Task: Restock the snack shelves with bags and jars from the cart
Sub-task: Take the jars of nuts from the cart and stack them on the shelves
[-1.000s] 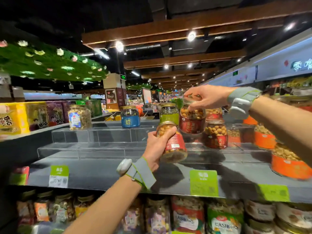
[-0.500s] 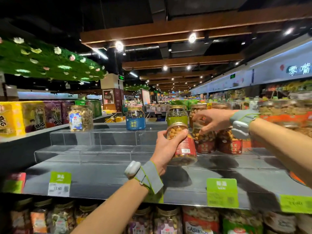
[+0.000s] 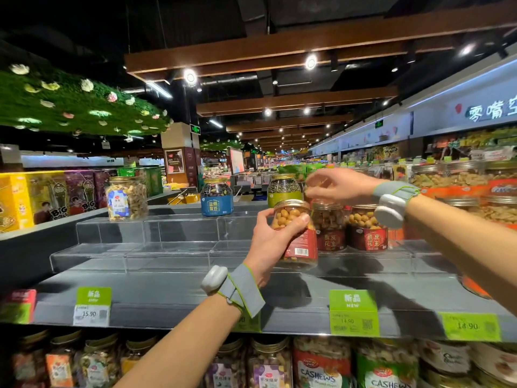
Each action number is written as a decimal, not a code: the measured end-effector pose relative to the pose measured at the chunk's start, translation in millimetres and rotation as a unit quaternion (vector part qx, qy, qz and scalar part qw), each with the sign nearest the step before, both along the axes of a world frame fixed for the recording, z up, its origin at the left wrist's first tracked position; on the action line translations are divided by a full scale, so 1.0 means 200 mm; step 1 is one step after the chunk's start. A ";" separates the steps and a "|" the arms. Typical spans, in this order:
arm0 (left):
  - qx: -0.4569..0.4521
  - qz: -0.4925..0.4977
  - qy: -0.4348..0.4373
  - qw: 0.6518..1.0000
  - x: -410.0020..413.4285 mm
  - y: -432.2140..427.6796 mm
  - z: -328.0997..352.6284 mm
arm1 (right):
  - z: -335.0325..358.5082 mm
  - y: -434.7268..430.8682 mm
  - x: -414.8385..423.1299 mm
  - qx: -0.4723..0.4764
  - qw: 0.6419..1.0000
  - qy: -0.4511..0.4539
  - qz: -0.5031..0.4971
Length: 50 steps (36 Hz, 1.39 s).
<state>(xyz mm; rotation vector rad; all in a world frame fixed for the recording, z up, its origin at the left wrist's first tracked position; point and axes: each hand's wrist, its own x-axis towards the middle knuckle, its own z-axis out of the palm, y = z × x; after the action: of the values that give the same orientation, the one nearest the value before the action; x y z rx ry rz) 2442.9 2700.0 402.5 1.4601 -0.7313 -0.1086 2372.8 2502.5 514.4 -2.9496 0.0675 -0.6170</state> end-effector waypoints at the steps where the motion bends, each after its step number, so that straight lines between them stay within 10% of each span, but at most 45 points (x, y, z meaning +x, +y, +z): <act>1: -0.002 -0.001 -0.018 1.000 -0.01 0.00 0.01 | 0.02 0.06 -0.02 0.033 0.999 -0.015 0.012; 11: -0.020 0.041 -0.151 0.987 -0.19 -0.18 0.04 | 0.13 0.25 -0.17 -0.110 0.990 0.060 -0.062; 17: -0.004 -0.119 -0.077 0.990 -0.16 -0.19 -0.01 | 0.16 0.17 -0.30 -0.040 0.998 0.042 -0.031; 29: 0.060 0.013 -0.116 0.991 -0.33 -0.29 -0.02 | 0.15 0.15 -0.41 -0.099 0.990 0.044 -0.093; 36: 0.193 -0.101 -0.112 0.969 -0.36 -0.23 0.02 | 0.10 0.07 -0.49 -0.106 0.990 0.080 -0.047; 50: 0.362 -0.029 -0.236 0.901 -0.39 -0.35 -0.11 | -0.34 -0.17 -0.49 -0.125 0.990 0.058 -0.035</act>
<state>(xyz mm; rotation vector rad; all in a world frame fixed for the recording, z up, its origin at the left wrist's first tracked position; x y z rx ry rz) 2365.1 2629.1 380.9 2.2174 -1.2123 -0.0736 2274.8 2468.0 446.1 -3.2365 0.1141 -0.4934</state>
